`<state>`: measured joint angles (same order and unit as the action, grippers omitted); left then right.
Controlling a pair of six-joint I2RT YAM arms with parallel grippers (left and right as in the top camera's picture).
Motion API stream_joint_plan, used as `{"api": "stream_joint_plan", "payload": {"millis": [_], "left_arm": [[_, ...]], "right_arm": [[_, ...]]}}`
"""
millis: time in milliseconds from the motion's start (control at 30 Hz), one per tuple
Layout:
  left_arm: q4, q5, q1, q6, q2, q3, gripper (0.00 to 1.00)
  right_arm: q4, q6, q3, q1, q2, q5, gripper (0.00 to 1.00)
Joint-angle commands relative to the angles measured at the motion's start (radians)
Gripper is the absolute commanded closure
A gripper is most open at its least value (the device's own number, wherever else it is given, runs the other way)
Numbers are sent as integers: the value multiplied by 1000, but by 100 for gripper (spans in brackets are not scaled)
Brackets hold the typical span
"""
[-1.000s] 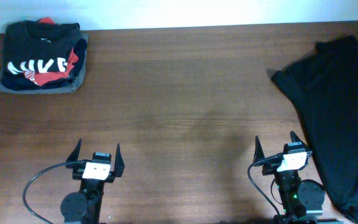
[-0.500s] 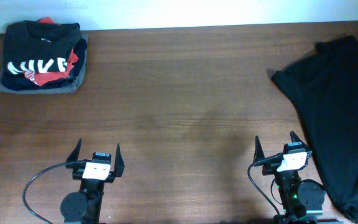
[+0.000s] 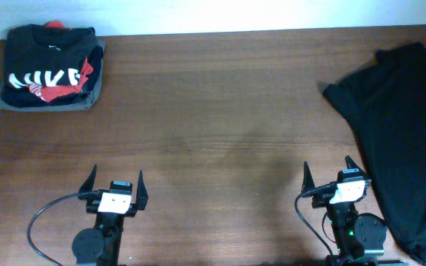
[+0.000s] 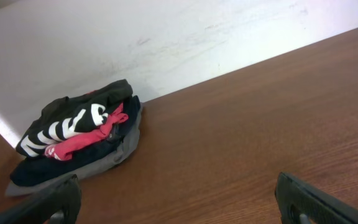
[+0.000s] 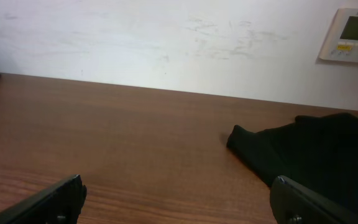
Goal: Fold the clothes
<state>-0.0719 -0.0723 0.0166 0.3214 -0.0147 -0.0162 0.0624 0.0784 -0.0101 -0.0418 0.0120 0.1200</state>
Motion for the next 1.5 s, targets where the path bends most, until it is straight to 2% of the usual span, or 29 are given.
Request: {"api": "stream_joint_plan", "payload": {"millis": [0,67,200,267,433,667,767,867,967,1100,1200,1300,1333,1467], "left_arm": [[-1,-11,6,-14,8,8,1],[-1,-11,6,-14,8,8,1],[-1,-11,6,-14,8,8,1],[-1,-11,6,-14,8,8,1],[-1,-11,6,-14,8,8,1],[-1,-11,6,-14,8,8,1],[-1,-11,6,-14,8,8,1],[-1,-11,6,-14,8,8,1],[-1,-11,6,-14,8,8,1],[-1,-11,6,-14,8,8,1],[-1,-11,6,-14,8,8,1],[-1,-11,6,-14,8,8,1],[-1,-11,6,-14,8,8,1],[-1,-11,6,-14,8,8,1]], "right_arm": [[8,-8,5,-5,-8,-16,1],[2,-9,5,-5,-8,2,1],[-30,-28,5,-5,-8,230,1],[-32,-28,5,-5,-8,275,1],[-80,-28,5,-5,-8,262,1],[-388,-31,0,-5,-4,242,1],[-404,-30,-53,-5,29,156,1],[-403,49,-142,-5,110,110,1],[-401,100,-252,-5,248,66,1],[-352,176,-450,-6,540,46,1],[-253,189,-649,-11,807,12,1],[-84,203,-880,-53,1060,2,1],[68,202,-1056,-95,1234,3,1],[406,201,-1419,-164,1575,3,1]]}}
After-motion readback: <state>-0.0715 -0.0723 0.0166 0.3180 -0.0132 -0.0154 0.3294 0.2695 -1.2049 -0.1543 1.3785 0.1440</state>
